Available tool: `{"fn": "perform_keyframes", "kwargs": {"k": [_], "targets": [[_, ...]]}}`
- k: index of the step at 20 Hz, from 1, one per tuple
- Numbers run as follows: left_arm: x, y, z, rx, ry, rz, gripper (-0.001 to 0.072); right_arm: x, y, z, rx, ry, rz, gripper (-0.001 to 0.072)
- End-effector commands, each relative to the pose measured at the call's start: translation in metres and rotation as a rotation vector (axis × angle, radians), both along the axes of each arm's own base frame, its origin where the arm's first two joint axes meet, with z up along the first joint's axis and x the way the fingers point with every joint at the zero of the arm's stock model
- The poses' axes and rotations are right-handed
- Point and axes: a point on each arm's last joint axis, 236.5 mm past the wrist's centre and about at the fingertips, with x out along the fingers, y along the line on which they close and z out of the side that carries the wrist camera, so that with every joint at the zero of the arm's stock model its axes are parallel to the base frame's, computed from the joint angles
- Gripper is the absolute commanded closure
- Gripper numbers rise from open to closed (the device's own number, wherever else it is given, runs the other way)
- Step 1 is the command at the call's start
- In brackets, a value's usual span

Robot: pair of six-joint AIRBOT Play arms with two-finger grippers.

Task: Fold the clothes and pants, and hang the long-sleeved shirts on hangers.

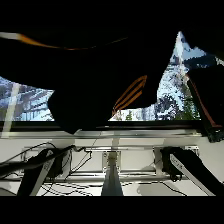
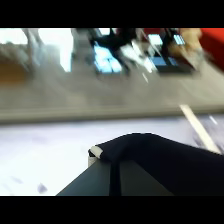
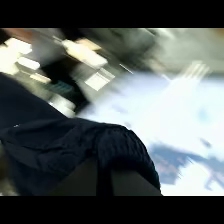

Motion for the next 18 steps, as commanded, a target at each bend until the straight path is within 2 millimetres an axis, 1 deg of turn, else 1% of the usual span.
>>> {"fn": "perform_keyframes", "kwargs": {"k": [1, 3, 4, 5, 6, 7, 8, 9, 11, 12, 13, 14, 16, 17, 18], "targets": [[0.063, -0.049, -0.131, -0.081, 0.395, -0.234, 0.0693, 0.073, -0.026, -0.124, -0.215, 0.283, -0.112, 0.0680], [0.102, -0.071, -0.217, 0.005, 0.563, -0.263, 0.0693, 0.105, -0.027, -0.195, -0.267, 0.434, -0.108, 0.0680], [0.113, -0.084, -0.253, 0.027, 0.636, -0.273, 0.0693, 0.118, -0.029, -0.225, -0.277, 0.492, -0.116, 0.0680], [0.118, -0.100, -0.285, 0.025, 0.706, -0.298, 0.0692, 0.130, -0.033, -0.251, -0.272, 0.547, -0.134, 0.0680], [0.118, -0.114, -0.307, 0.021, 0.759, -0.323, 0.0692, 0.139, -0.039, -0.272, -0.265, 0.591, -0.156, 0.0680], [0.117, -0.125, -0.322, 0.023, 0.794, -0.346, 0.0692, 0.145, -0.047, -0.286, -0.259, 0.619, -0.176, 0.0680], [0.114, -0.136, -0.330, 0.031, 0.810, -0.369, 0.0692, 0.150, -0.058, -0.295, -0.256, 0.637, -0.196, 0.0680], [0.112, -0.145, -0.331, 0.039, 0.813, -0.386, 0.0692, 0.153, -0.069, -0.298, -0.250, 0.647, -0.218, 0.0680], [0.105, -0.160, -0.322, 0.013, 0.810, -0.415, 0.0692, 0.159, -0.099, -0.295, -0.234, 0.649, -0.274, 0.0680], [0.098, -0.170, -0.315, -0.012, 0.814, -0.444, 0.0692, 0.161, -0.118, -0.294, -0.228, 0.650, -0.304, 0.0680], [0.087, -0.182, -0.308, -0.046, 0.832, -0.490, 0.0692, 0.159, -0.134, -0.296, -0.223, 0.671, -0.327, 0.0680], [0.073, -0.194, -0.300, -0.079, 0.857, -0.543, 0.0691, 0.154, -0.151, -0.300, -0.223, 0.703, -0.343, 0.0680], [0.035, -0.217, -0.286, -0.141, 0.939, -0.684, 0.0691, 0.131, -0.178, -0.312, -0.270, 0.779, -0.318, 0.0680], [0.014, -0.225, -0.281, -0.155, 0.991, -0.758, 0.0692, 0.116, -0.185, -0.317, -0.297, 0.822, -0.279, 0.0680], [-0.008, -0.231, -0.277, -0.159, 1.046, -0.833, 0.0692, 0.095, -0.189, -0.322, -0.323, 0.883, -0.219, 0.0680]]}}
